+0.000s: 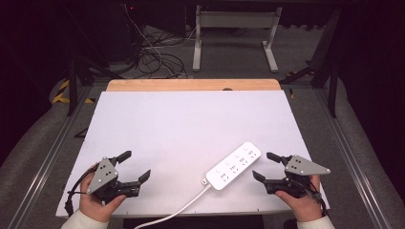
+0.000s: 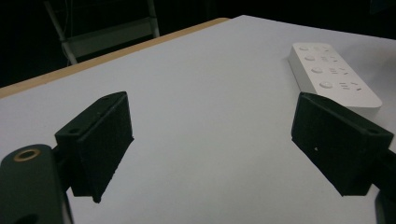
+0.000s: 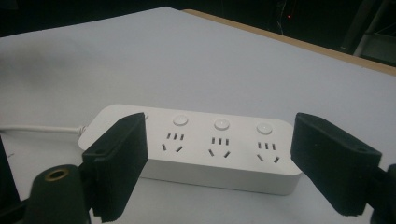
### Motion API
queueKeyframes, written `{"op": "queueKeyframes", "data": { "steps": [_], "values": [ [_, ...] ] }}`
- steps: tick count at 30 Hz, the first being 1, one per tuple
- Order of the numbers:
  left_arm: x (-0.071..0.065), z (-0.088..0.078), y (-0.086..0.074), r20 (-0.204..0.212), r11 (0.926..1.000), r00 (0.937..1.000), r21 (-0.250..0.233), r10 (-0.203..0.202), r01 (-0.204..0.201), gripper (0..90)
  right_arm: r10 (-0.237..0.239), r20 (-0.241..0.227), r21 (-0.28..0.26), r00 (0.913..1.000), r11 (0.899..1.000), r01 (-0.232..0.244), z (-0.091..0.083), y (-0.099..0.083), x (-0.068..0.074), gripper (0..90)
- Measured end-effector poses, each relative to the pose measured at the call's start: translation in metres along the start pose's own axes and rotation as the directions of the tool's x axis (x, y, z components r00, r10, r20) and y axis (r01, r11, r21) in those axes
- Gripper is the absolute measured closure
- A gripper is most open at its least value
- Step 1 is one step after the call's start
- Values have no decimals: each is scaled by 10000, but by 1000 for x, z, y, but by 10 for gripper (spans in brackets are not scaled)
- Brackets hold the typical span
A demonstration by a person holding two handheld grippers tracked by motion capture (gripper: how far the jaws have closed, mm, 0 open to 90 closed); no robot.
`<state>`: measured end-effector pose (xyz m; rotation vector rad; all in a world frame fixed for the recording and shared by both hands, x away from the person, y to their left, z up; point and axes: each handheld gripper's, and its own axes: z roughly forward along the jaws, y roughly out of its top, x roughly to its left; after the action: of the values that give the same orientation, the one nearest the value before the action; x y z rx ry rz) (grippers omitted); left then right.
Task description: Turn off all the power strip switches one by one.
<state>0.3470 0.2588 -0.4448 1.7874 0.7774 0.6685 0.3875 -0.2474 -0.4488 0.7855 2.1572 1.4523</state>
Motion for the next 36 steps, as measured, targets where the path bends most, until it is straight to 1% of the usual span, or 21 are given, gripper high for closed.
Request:
{"op": "queueKeyframes", "data": {
  "steps": [11, 15, 17, 20, 22, 23, 25, 27, 28, 29, 30, 34, 36],
  "values": [
    [0, -1, 0, 13, 10000, 10000, -26, -62, 62, 133, -43, 50, -34, 10000, 10000, 43, -1, 1, 0, 191],
    [-1, -1, 0, -52, 10000, 10000, 42, 34, -33, 133, -73, 70, -66, 9999, 10000, 74, -1, 2, 0, 191],
    [-1, -1, 0, -99, 9999, 9998, 28, 164, -163, 133, -77, 78, -42, 9999, 10000, 77, -1, 2, 0, 191],
    [-1, 0, 0, -63, 9999, 9999, 32, 152, -151, 134, -89, 132, -1, 9999, 10000, 89, -1, 3, 0, 191],
    [-1, -1, 1, -101, 9998, 9998, 29, 189, -189, 135, -131, 90, 5, 9999, 9999, 131, 0, 4, 0, 195],
    [-1, -1, 0, -98, 9999, 9999, 17, 107, -107, 136, -147, 21, 20, 9999, 9999, 147, 1, 6, 0, 201],
    [-1, -1, 0, -96, 10000, 9999, 9, 88, -88, 137, -178, -157, 5, 9997, 9998, 178, 3, 10, 2, 202],
    [-1, -1, 1, -83, 9999, 9999, 17, 147, -146, 137, -233, -165, 21, 9996, 9997, 234, 4, 13, 2, 201],
    [-1, -2, 1, -106, 9999, 9999, 16, 126, -126, 137, -287, -238, 24, 9993, 9996, 287, 7, 17, 4, 202],
    [-1, -2, 1, -126, 9998, 9997, 8, 217, -217, 137, -316, -262, 31, 9992, 9995, 317, 9, 20, 5, 202],
    [-2, -2, 1, -117, 9999, 9998, -3, 173, -173, 137, -337, -302, 38, 9990, 9994, 338, 10, 22, 5, 201],
    [-2, -2, 1, -107, 9997, 9997, 39, 231, -231, 137, -345, -509, -27, 9981, 9994, 344, 18, 31, 8, 201],
    [-1, -1, 1, -98, 9997, 9996, 25, 251, -250, 137, -435, -591, -19, 9973, 9991, 434, 22, 35, 10, 201]
  ]
}}
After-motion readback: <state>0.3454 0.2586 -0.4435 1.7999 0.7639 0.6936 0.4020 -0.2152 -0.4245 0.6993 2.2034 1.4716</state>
